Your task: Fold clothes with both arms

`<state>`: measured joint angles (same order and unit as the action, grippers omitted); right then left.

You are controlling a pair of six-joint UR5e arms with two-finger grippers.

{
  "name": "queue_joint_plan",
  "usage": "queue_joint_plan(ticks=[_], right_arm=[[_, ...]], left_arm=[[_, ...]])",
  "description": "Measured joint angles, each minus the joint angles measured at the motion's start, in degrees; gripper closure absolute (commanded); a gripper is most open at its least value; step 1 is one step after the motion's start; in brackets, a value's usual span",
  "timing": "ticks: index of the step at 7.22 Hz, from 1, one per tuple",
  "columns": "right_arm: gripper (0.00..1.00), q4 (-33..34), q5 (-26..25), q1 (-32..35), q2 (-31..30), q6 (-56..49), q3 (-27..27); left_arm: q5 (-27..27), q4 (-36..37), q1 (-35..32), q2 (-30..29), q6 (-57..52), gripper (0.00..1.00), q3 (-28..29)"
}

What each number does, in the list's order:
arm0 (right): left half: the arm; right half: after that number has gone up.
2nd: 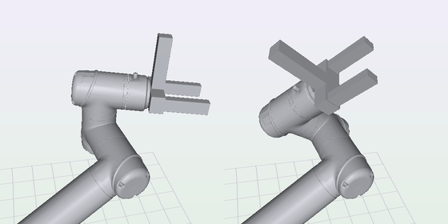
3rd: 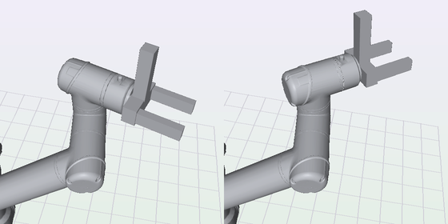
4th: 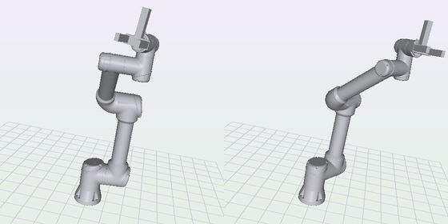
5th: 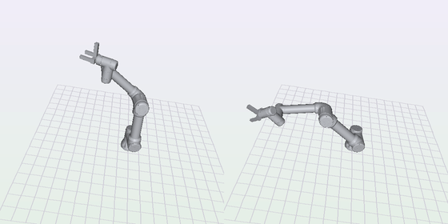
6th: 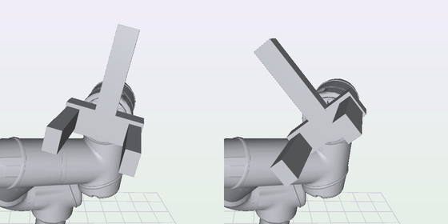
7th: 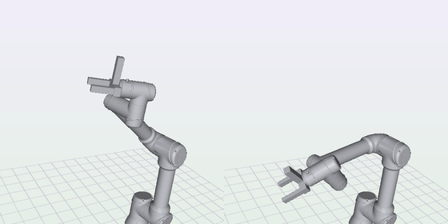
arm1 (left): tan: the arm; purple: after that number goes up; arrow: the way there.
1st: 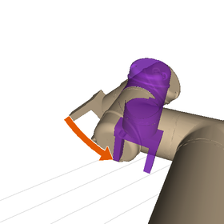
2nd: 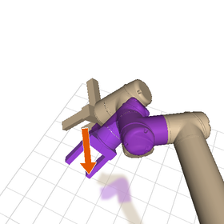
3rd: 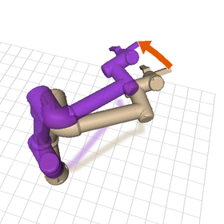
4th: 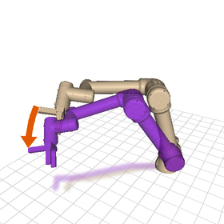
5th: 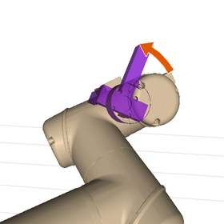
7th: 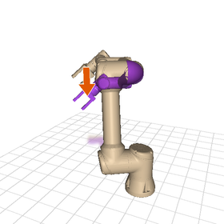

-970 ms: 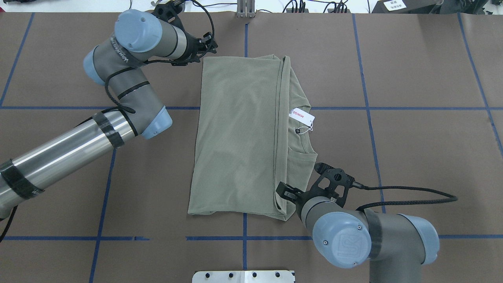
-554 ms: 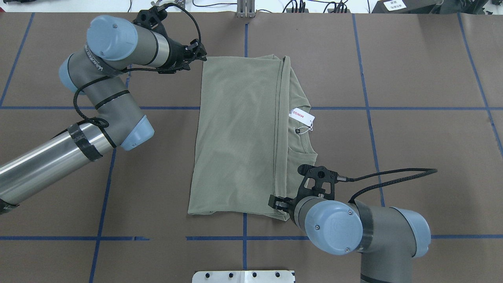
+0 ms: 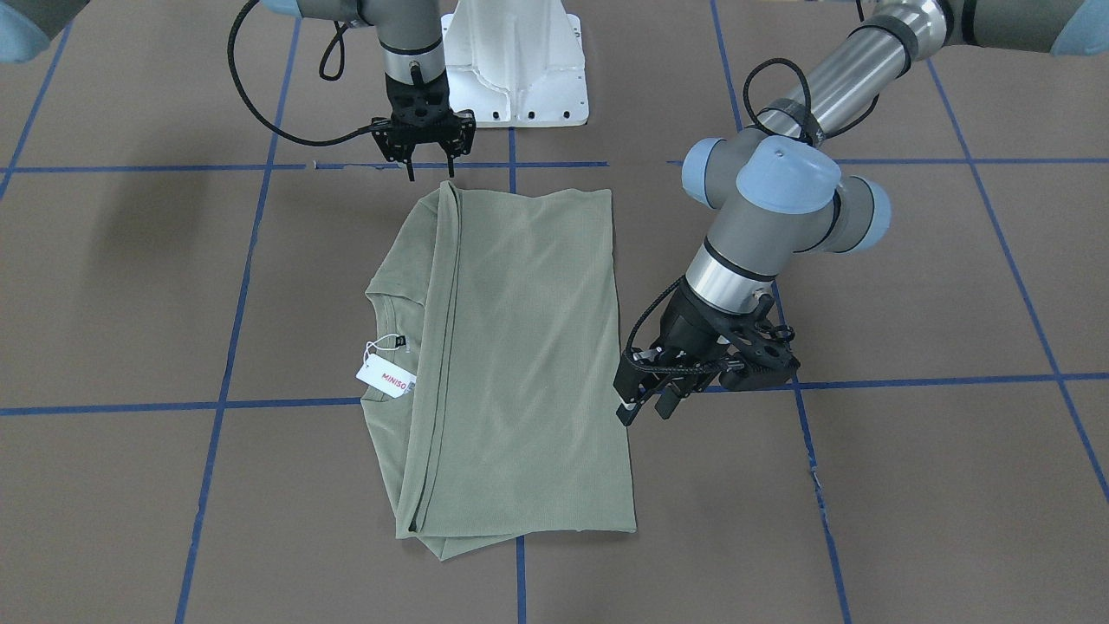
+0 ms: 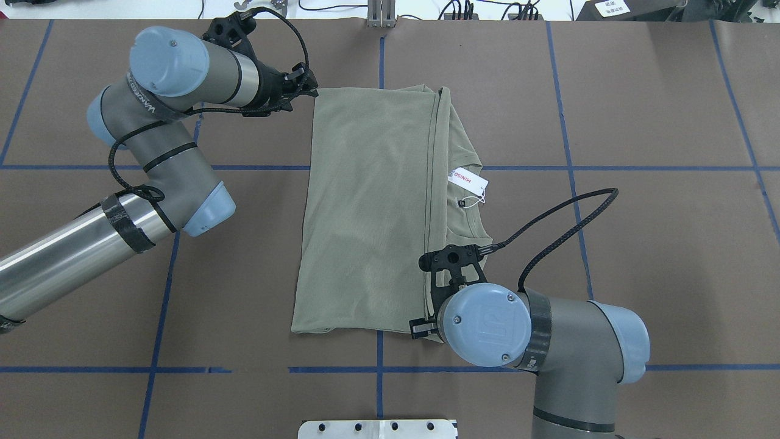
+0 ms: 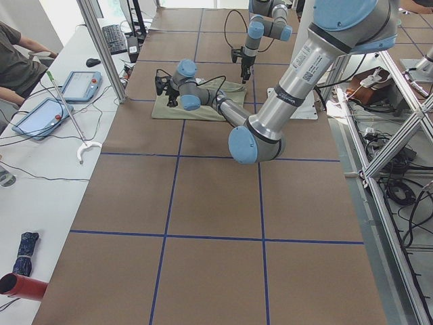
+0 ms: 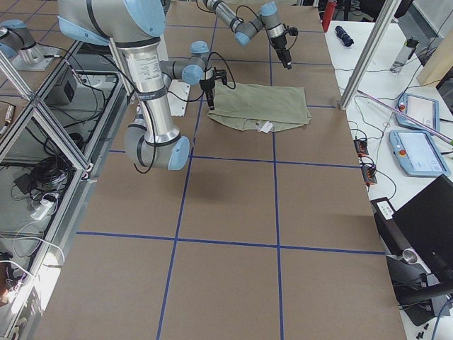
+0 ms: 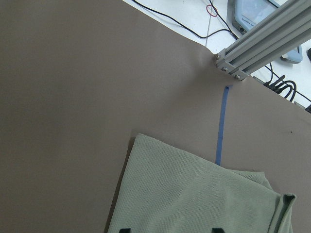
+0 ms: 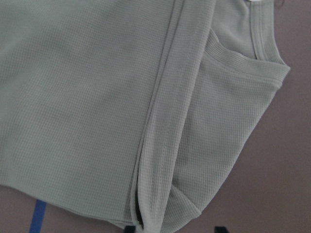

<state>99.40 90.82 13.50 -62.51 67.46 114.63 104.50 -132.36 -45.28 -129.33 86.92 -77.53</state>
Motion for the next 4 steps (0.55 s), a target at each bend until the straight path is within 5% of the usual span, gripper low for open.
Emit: queue_joint_plan(ticks=[4], right_arm=[[0.42, 0.6, 0.4, 0.1, 2.0, -7.2, -3.0]], left_arm=[[0.0, 0.0, 0.1, 0.9, 0.0, 0.36, 0.1]])
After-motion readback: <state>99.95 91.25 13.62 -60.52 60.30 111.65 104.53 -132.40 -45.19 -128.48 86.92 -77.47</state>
